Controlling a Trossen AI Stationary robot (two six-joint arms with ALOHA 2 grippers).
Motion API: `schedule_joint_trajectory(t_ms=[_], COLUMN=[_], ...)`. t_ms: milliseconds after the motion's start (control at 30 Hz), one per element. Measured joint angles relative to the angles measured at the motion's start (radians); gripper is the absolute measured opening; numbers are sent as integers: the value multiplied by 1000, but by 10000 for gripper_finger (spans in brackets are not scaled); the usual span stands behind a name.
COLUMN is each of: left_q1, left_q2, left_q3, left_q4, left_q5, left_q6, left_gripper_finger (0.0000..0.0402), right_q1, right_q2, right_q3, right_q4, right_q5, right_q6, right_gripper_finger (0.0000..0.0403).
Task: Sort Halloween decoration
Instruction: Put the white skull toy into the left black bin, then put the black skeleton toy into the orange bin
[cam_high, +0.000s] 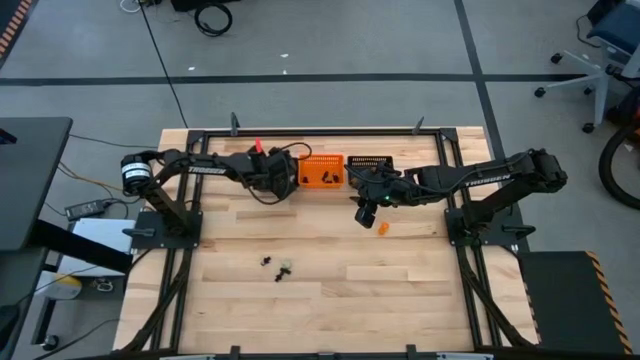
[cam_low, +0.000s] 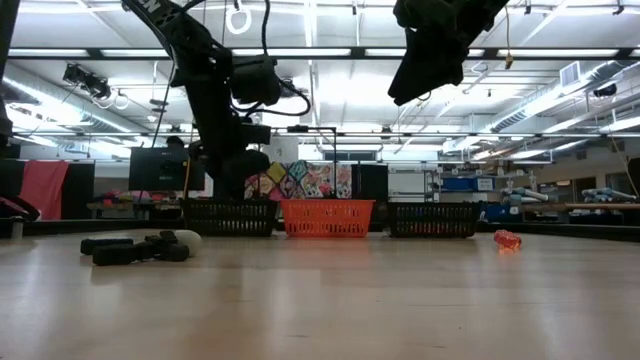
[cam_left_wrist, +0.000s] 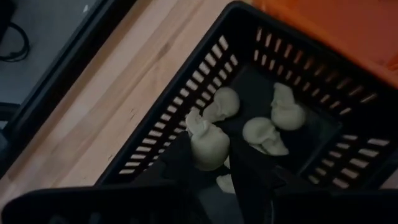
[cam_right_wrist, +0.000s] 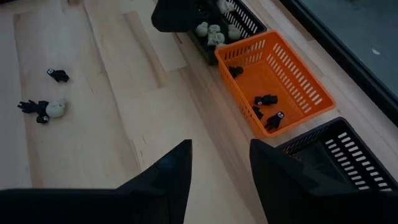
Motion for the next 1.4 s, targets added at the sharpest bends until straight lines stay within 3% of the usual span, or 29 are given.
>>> schedule_joint_trajectory(t_ms=[267,500,633,933,1033,1267,1400], left_q1=[3,3,-2,-106,-155,-260,-361], left_q2=[0,0,-4,-175,-231,-255,-231], left_q3=[-1,-1,33,47,48,48,47], left_q4=[-40,-48,-145,-139,-133,-133,-130], left_q5=[41,91,105,65,147,517,598], left_q6=[65,79,58,93,124,16,-58], left_gripper_finger=[97,140,158,137,131,130,130], right_q1=[0,0,0,0,0,0,0], right_q2=[0,0,0,0,0,0,0], right_q3=[0,0,0,0,0,0,0], right_q4=[0,0,0,0,2,28,39], right_q5=[-1,3,3,5,7,15,31], right_q6=[11,11,11,10,8,-14,-16], right_gripper_finger=[165,165,165,165,165,165,165])
